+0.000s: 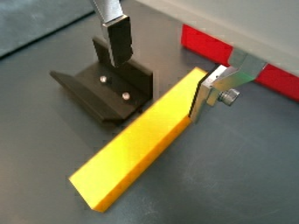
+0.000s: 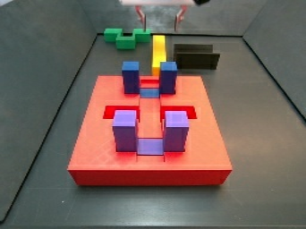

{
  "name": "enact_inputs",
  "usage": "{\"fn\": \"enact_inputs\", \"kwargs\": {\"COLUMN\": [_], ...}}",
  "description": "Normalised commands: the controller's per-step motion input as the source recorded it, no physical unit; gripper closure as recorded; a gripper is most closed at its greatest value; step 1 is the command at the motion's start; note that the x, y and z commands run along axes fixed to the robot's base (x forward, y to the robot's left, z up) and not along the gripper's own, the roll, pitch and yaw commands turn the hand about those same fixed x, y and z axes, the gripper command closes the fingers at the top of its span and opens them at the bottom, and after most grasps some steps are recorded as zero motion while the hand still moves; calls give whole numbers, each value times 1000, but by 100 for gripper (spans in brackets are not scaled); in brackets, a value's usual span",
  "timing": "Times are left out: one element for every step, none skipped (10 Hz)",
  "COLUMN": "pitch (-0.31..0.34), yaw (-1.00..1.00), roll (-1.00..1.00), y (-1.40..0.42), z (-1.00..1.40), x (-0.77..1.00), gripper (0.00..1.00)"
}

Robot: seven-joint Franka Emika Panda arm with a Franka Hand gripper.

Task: Pick up the yellow object. Move up. Move to above the board. Insert the yellow object.
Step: Pick up the yellow object.

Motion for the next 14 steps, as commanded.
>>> {"fn": "enact_inputs", "kwargs": {"pitch": [-90,-91,-99,-79,-76,-61,-84,-110,-126,-133,-134,-109,-109,-86], "yaw": [-86,-60,-83,-97,-114,-106,-91,-74,-6,0,0,0,0,0], "roll": [-7,-10,-4,0,-9,-76,-140,-190,-229,-216,-193,-116,-100,-133], "y": [0,0,51,140,177,177,149,83,0,0,0,0,0,0], "z": [-589,-480,-454,-394,-346,-243,-203,-206,-229,-289,-291,-243,-251,-163], "x": [0,0,0,-51,-80,-74,-14,0,0,0,0,0,0,0], "gripper": [0,0,0,0,0,0,0,0,0,0,0,0,0,0]}}
